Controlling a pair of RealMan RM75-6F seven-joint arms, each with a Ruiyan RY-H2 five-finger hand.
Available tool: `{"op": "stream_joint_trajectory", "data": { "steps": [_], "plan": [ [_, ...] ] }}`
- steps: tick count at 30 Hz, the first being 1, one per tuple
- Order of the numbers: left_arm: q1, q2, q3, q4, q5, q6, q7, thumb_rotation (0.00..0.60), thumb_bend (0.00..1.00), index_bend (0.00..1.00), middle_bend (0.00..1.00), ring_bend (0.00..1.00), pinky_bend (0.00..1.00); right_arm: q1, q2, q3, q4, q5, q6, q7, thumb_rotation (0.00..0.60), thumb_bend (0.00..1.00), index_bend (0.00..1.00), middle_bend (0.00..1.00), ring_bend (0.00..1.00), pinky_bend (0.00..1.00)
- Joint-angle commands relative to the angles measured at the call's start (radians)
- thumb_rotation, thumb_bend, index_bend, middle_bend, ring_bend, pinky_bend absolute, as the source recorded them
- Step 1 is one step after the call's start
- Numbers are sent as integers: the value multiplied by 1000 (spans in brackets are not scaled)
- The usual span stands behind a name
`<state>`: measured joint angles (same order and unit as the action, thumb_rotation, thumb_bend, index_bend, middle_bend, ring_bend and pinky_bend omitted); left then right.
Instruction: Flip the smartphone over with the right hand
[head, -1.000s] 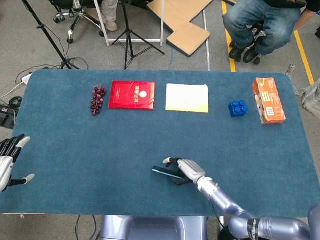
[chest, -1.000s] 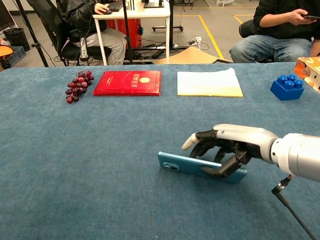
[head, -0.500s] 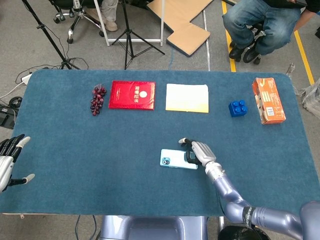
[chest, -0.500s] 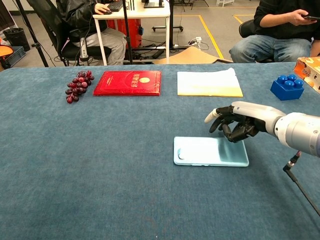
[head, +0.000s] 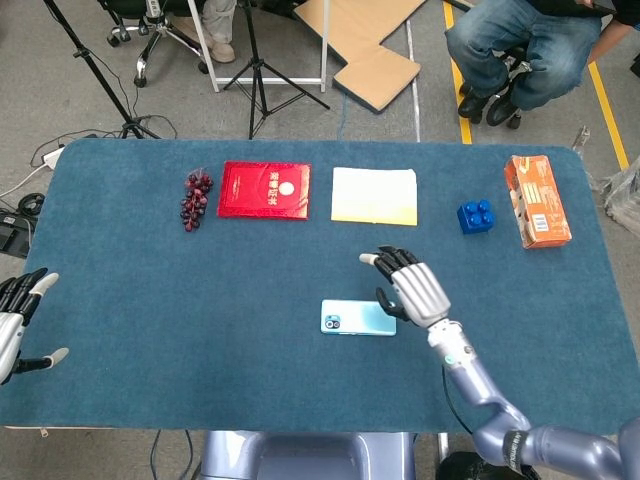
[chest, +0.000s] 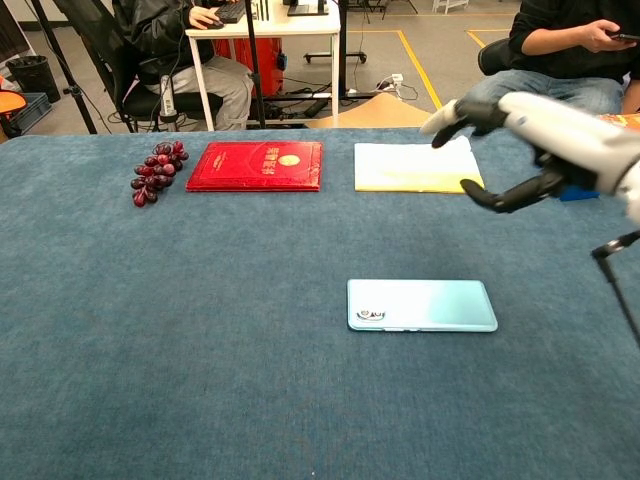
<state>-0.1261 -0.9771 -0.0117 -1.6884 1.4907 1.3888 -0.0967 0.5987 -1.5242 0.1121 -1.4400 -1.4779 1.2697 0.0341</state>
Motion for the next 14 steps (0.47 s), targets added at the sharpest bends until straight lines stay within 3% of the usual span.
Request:
{"op": "stream_joint_trajectory", "data": {
  "steps": [1,4,14],
  "plan": [
    [5,1,-1,5,10,15,-9,600,0,0,0,0,0,-72,108,-49,-51,-89,114,-37,600,0,103,56,0,0],
    [12,-1,0,12,22,36,-10,600,0,0,0,0,0,-138,178,-72,-115,-99,189,-83,600,0,60,2,0,0],
    [40,8,5,17,61,103,-43,600,0,0,0,0,0,-346,349,-138,-272,-87,385,-169,600,0,31,0,0,0]
  ]
}}
